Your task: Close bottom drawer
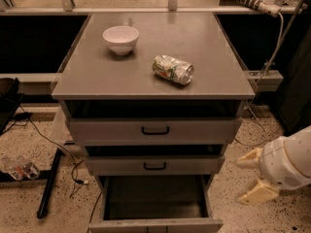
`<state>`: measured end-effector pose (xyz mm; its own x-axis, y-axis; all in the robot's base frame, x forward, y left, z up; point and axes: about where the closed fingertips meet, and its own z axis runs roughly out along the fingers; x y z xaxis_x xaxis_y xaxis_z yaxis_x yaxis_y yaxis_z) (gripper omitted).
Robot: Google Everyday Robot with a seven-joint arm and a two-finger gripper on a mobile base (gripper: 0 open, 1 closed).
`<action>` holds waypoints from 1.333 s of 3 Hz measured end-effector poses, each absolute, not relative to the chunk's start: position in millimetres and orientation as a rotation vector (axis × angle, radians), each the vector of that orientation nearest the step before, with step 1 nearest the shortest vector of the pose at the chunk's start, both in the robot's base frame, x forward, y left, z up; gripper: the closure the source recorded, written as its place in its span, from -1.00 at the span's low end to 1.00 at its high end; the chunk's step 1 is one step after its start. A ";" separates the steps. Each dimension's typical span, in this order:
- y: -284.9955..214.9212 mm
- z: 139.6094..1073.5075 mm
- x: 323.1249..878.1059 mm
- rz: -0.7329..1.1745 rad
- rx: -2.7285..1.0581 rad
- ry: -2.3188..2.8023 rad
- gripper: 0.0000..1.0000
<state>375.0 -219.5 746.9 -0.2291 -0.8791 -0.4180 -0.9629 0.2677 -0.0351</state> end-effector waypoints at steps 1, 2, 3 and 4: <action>-217.6 740.2 369.4 0.332 -1.690 2.190 0.32; -217.6 740.0 369.4 0.332 -1.690 2.190 0.79; -212.4 711.2 369.3 0.374 -1.636 2.220 1.00; -216.7 641.2 366.7 0.420 -1.542 2.267 1.00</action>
Offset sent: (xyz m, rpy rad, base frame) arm -0.0064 0.0022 -0.0083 -0.0027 0.0078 0.0094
